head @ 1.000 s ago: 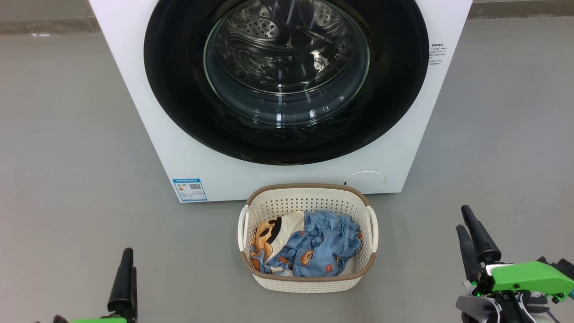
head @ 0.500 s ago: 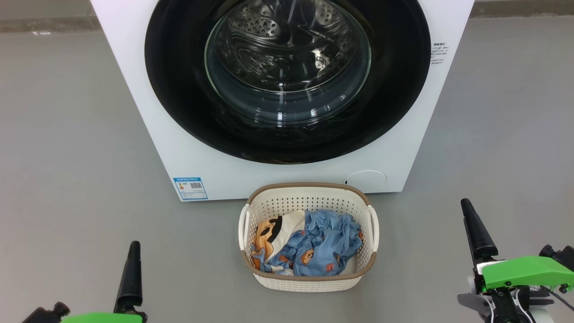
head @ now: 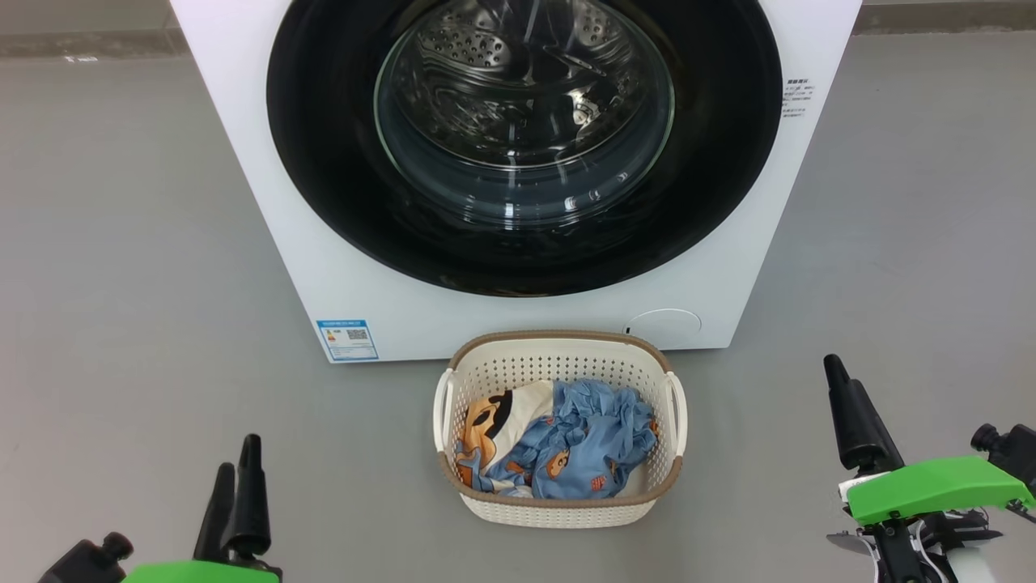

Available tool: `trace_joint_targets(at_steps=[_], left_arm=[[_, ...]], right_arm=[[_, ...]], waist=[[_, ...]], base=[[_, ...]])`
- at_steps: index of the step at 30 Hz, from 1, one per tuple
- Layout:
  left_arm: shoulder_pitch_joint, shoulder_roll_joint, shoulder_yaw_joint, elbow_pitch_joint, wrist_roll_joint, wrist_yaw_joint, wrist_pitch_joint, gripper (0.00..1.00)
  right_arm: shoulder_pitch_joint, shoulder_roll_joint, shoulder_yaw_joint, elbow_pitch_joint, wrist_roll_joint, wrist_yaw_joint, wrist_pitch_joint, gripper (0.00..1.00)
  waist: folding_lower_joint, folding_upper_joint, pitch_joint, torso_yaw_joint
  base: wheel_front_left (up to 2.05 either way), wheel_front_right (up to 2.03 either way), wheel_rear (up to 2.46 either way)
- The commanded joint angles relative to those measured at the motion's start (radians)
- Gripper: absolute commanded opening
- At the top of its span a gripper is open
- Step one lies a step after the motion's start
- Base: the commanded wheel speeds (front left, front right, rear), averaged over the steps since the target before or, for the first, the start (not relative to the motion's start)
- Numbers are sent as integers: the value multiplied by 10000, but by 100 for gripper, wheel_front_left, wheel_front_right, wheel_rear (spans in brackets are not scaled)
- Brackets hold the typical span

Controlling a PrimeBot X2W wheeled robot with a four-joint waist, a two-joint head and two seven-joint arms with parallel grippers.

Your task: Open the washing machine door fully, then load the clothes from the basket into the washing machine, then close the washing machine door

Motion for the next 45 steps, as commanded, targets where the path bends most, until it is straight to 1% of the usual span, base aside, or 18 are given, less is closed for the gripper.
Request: trace_joint_targets(at_steps=[1,16,45], left_arm=[[-414,162,110,-247,269,-6,-147,100],[-464,147,-129,-93,1810,-67,-595,100],[-650,218,-312,-281,4619,-110,-1430,100]], right_arm=[[-596,-176,131,-244,-298,89,-151,100],[-808,-269,486,450,-2103,109,-596,100],[-1222,-378,1006,782,-4945,147,-1425,100]], waist=[[0,0,-10,6],[0,0,-147,101],[0,0,-166,223]], base=[[0,0,0],[0,0,0],[0,0,0]])
